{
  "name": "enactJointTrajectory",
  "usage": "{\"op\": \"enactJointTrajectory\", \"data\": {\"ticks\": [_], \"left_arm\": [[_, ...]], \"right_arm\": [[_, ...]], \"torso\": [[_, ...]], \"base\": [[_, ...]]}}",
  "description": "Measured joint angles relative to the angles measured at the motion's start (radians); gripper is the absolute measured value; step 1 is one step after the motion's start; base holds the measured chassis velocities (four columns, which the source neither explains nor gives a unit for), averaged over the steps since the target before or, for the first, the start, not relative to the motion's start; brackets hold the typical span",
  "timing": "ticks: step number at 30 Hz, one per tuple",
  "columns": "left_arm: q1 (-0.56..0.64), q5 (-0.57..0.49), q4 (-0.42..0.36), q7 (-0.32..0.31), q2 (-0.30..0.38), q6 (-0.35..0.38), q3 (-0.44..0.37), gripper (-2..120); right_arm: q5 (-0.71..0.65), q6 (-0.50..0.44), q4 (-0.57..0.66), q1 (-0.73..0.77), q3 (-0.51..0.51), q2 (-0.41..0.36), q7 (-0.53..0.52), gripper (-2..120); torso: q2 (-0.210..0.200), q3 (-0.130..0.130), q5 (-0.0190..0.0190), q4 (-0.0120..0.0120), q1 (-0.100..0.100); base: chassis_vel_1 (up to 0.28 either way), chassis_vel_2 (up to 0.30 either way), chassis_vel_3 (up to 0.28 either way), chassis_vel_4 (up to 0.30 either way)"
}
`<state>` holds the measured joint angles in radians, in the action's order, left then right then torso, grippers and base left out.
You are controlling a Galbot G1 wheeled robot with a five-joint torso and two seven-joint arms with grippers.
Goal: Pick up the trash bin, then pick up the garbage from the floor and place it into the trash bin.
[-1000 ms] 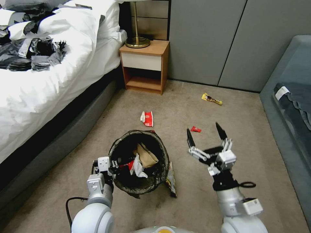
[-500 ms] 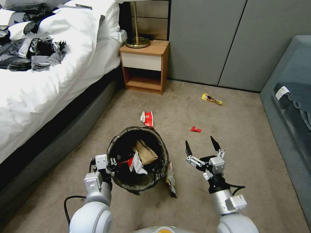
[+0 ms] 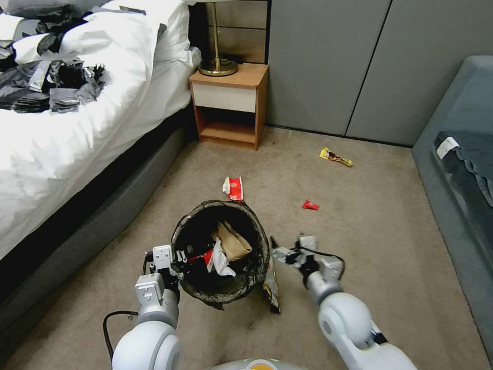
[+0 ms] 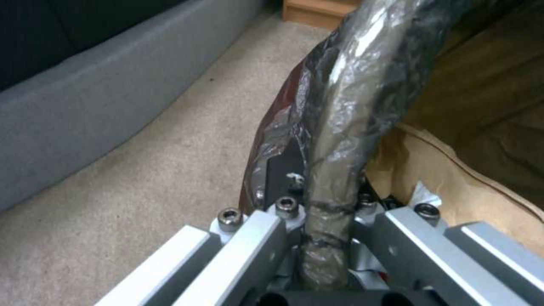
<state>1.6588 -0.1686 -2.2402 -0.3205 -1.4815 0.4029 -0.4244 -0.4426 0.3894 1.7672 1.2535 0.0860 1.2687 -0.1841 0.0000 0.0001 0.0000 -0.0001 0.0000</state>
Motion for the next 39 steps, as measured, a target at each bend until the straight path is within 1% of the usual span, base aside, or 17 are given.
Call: {"op": "enactJointTrajectory", "data": {"ticks": [2,3,6,7,11,16,18,19,22,23,26,32,33,35,36,38,39], "left_arm": [[-0.002,0.003,0.007,0.001,-0.002,0.0,0.002,0],[-0.002,0.003,0.007,0.001,-0.002,0.0,0.002,0],[-0.004,0.01,0.017,0.002,-0.008,0.0,0.006,0],[-0.004,0.01,0.017,0.002,-0.008,0.0,0.006,0],[-0.007,0.018,0.025,0.0,-0.018,-0.002,0.007,0],[-0.007,0.023,0.03,-0.001,-0.023,-0.002,0.008,0],[-0.004,0.029,0.033,-0.003,-0.026,-0.003,0.01,0],[-0.004,0.029,0.033,-0.003,-0.026,-0.003,0.01,0],[0.003,0.034,0.032,-0.003,-0.026,-0.003,0.012,0],[0.003,0.034,0.032,-0.003,-0.026,-0.003,0.012,0],[0.013,0.036,0.03,-0.003,-0.025,-0.005,0.009,0],[0.018,0.038,0.03,-0.004,-0.023,-0.007,0.009,0],[0.018,0.038,0.029,-0.004,-0.022,-0.007,0.009,0],[0.018,0.038,0.029,-0.005,-0.021,-0.008,0.011,0],[0.018,0.038,0.029,-0.005,-0.021,-0.008,0.011,0],[0.018,0.038,0.029,-0.005,-0.021,-0.008,0.014,0],[0.018,0.038,0.029,-0.005,-0.021,-0.008,0.014,0]], "right_arm": [[-0.012,0.038,-0.076,-0.057,-0.055,0.01,-0.01,100],[-0.012,0.038,-0.076,-0.057,-0.055,0.01,-0.01,100],[0.001,0.053,-0.195,-0.121,-0.102,0.023,0.0,100],[0.001,0.053,-0.195,-0.121,-0.102,0.023,0.0,100],[0.044,0.027,-0.338,-0.177,-0.119,0.04,0.071,100],[0.082,0.016,-0.396,-0.196,-0.119,0.046,0.12,100],[0.127,-0.003,-0.455,-0.211,-0.112,0.057,0.151,100],[0.127,-0.003,-0.455,-0.211,-0.112,0.057,0.151,100],[0.182,-0.047,-0.553,-0.233,-0.099,0.081,0.172,100],[0.182,-0.047,-0.553,-0.233,-0.099,0.081,0.172,100],[0.209,-0.071,-0.622,-0.24,-0.081,0.099,0.191,100],[0.221,-0.085,-0.666,-0.238,-0.053,0.121,0.203,100],[0.225,-0.088,-0.669,-0.236,-0.05,0.123,0.205,98],[0.238,-0.102,-0.68,-0.23,-0.043,0.125,0.212,89],[0.238,-0.102,-0.68,-0.23,-0.043,0.125,0.212,89],[0.248,-0.112,-0.691,-0.226,-0.036,0.13,0.216,82],[0.248,-0.112,-0.691,-0.226,-0.036,0.13,0.216,82]], "torso": [[0.0,0.0,0.0001,0.0002,0.0],[0.0,0.0,0.0001,0.0002,0.0],[0.0,0.0,0.0001,0.0001,0.0],[0.0,0.0,0.0001,0.0001,0.0],[0.0,0.0,0.0,0.0,0.0],[0.0,0.0,0.0,0.0,0.0],[0.0,0.0,0.0,0.0,0.0],[0.0,0.0,0.0,0.0,0.0],[0.0,0.0,0.0,0.0001,0.0],[0.0,0.0,0.0,0.0001,0.0],[0.0,0.0,0.0,0.0001,0.0],[0.0,0.0,0.0,0.0001,0.0],[0.0,0.0,-0.0001,0.0,0.0],[0.0,0.0,-0.0009,-0.0005,0.0],[0.0,0.0,-0.0009,-0.0005,0.0],[0.0,-0.001,-0.0012,-0.0008,0.0],[0.0,-0.001,-0.0012,-0.0008,0.0]], "base": [[0.0,0.0,0.0,0.0],[0.0,0.0,0.0,0.0],[0.0,0.0,0.0,0.0],[0.0,0.0,0.0,0.0],[0.0,0.0,0.0,0.0],[0.0,0.0,0.0,0.0],[0.0,0.0,0.0,0.0],[0.0,0.0,0.0,0.0],[0.0,0.0,0.0,0.0],[0.0,0.0,0.0,0.0],[0.0,0.0,0.0,0.0],[0.0,0.0,0.0,0.0],[0.0,0.0,0.0,0.0],[0.0,0.0,0.0,0.0],[0.0,0.0,0.0,0.0],[0.0,0.0,0.0,0.0],[0.0,0.0,0.0,0.0]]}}
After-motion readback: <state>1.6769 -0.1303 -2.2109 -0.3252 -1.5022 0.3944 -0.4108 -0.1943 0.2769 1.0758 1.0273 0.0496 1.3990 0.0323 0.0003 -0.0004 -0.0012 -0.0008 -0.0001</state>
